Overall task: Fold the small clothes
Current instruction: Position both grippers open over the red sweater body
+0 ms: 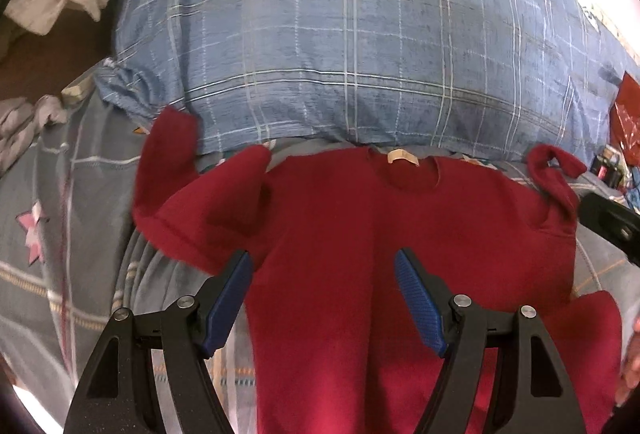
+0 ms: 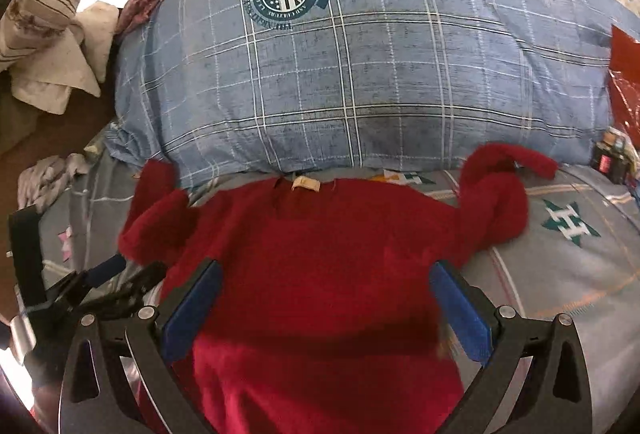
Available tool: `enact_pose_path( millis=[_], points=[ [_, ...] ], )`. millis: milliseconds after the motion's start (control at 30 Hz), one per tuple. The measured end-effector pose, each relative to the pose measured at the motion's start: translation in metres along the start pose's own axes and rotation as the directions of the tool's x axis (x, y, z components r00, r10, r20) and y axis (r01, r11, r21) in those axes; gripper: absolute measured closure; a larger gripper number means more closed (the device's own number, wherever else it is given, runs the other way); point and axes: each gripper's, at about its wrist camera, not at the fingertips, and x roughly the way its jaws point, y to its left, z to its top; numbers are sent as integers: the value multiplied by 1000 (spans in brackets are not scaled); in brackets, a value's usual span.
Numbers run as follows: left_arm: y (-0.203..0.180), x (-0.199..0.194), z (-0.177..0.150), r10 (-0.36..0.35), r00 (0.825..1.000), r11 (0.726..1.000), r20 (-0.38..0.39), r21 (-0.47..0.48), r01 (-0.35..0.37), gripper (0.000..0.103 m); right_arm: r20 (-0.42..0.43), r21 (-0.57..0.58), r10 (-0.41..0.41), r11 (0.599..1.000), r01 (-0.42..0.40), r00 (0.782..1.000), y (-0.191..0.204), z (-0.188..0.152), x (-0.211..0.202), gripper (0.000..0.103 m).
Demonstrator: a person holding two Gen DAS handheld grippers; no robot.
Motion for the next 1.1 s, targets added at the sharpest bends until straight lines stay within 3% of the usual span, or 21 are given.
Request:
enact_pose_path(
  millis=[133,333,500,767,1100],
  points=[
    [-5,20,4,2,1000,1000,-5,-1,-2,30,3,52,35,998,-35,999,-3,4,28,0],
    [-4,53,6,5,998,1000,-60,-28,-6,30,-38,39,-4,999,6,999,-11,-10,49,0],
    [-6,72,3,82,997,996,-11,-26,-82,30,-33,-11,-38,999,38,999,-6,-8,52,0],
    [-13,75,-13,91,994,996,62,-30,-90,30,-43,-11,-27,1000,27,999,-9,-8,52,0],
    [-29,59,-36,123,982,990,140,55,-132,27,-40,0,-30,1000,30,999,-12,-9,49,0]
  ],
)
